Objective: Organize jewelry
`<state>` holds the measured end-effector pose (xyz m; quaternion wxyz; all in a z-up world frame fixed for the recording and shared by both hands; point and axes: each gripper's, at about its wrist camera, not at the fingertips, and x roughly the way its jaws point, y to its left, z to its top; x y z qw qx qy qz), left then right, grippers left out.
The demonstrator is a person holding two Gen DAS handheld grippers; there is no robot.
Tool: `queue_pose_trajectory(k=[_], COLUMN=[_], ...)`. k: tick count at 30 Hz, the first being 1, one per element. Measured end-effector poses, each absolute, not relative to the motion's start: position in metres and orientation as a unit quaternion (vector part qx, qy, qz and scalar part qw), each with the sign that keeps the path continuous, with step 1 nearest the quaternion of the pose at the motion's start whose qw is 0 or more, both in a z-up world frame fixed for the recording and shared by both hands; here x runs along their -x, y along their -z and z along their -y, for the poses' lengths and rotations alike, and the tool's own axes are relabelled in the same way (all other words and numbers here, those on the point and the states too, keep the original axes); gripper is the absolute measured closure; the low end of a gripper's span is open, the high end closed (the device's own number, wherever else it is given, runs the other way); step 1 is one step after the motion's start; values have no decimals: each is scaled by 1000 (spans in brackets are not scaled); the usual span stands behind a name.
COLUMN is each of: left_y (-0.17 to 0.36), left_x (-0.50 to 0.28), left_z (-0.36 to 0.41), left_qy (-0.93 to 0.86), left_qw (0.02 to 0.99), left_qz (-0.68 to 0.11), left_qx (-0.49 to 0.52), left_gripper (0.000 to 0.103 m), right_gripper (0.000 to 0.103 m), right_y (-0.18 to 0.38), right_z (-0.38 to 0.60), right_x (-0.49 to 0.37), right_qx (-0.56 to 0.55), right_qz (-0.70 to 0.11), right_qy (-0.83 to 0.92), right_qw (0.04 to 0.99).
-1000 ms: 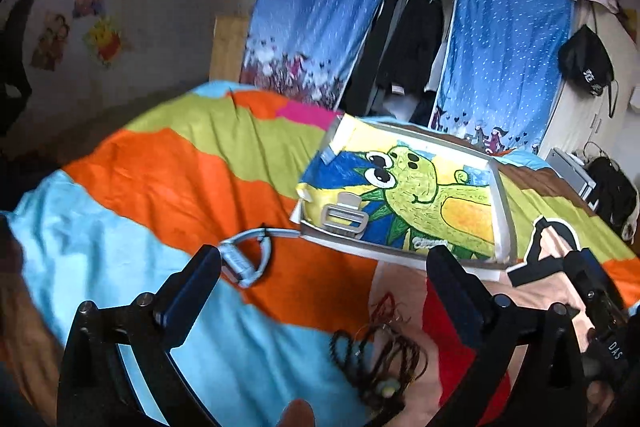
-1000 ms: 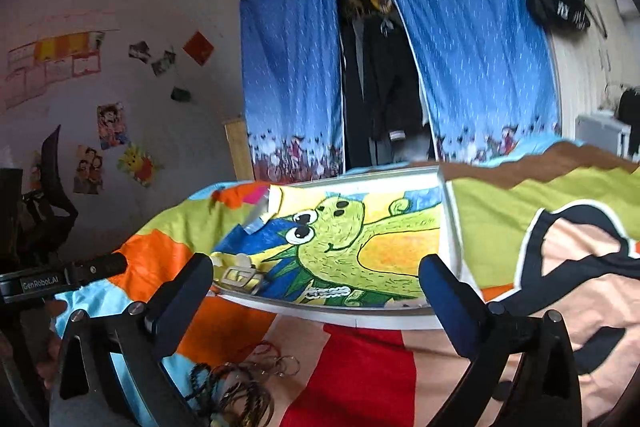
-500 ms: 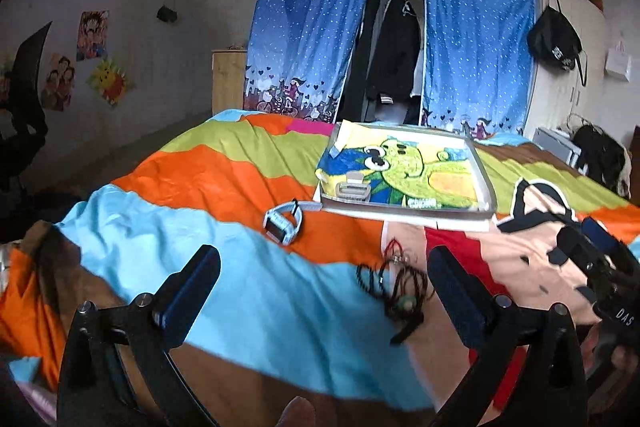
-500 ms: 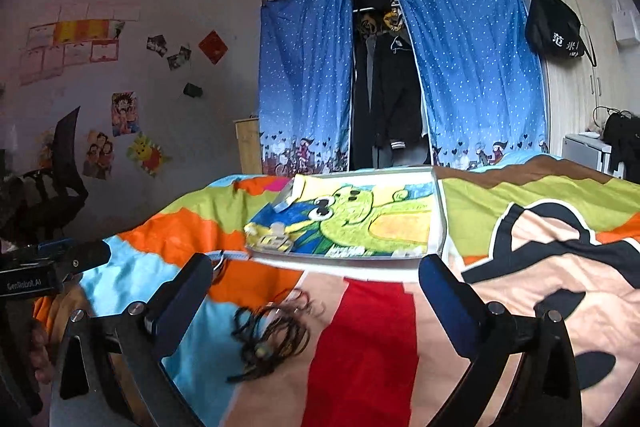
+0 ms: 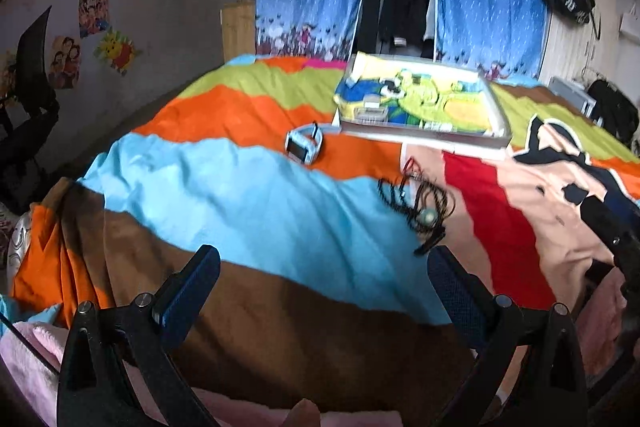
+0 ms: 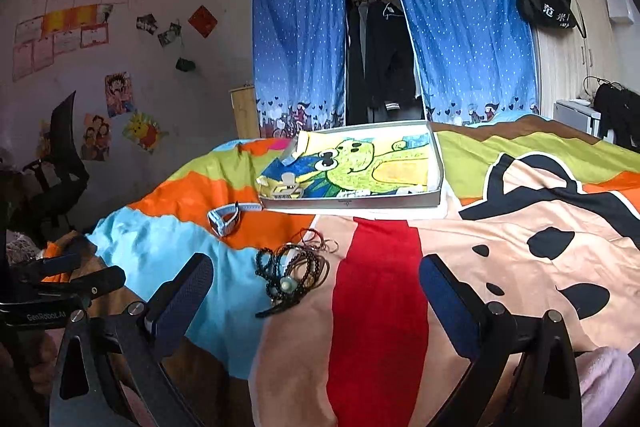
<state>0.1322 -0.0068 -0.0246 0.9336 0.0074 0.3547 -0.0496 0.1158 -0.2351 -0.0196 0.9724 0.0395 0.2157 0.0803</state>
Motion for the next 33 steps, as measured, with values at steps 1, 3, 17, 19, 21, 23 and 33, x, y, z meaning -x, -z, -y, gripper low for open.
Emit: queue_pose_trajectory(k=[1,3,17,19,21,23,33], left_y=[27,32,48,47,46,47,82], left_x=[-134,-137,-176,-189,-197,-206,-255], left_z=[6,6,-6,-10,-11,-12,-13], left_qy=[48,41,17,27,37,47,113], left_qw=[931,927,898,893,893,894,850], left_qz=[-361,-372,-439,-448,-449,-446,-510], left_qx=[-8,-10,-10,-11,-16,-19,64], left_gripper=[1,1,1,1,1,1,2], right_gripper=[0,0,0,0,0,0,22], right_y=[23,26,58,59,60,59,65], right_z=[235,233,230,229,227,226,231], right_x=[-117,-121,-165,-173,-183,-192,-229], right_qx=[-38,-35,-54,-61,-57,-51,15], right_qz=[-222,-234,-350,-355,-355,-352,-369], right_qy=[-79,-78,-111,-125,-135,-141,-177], right_qw=[971,969,929,924,923,924,912])
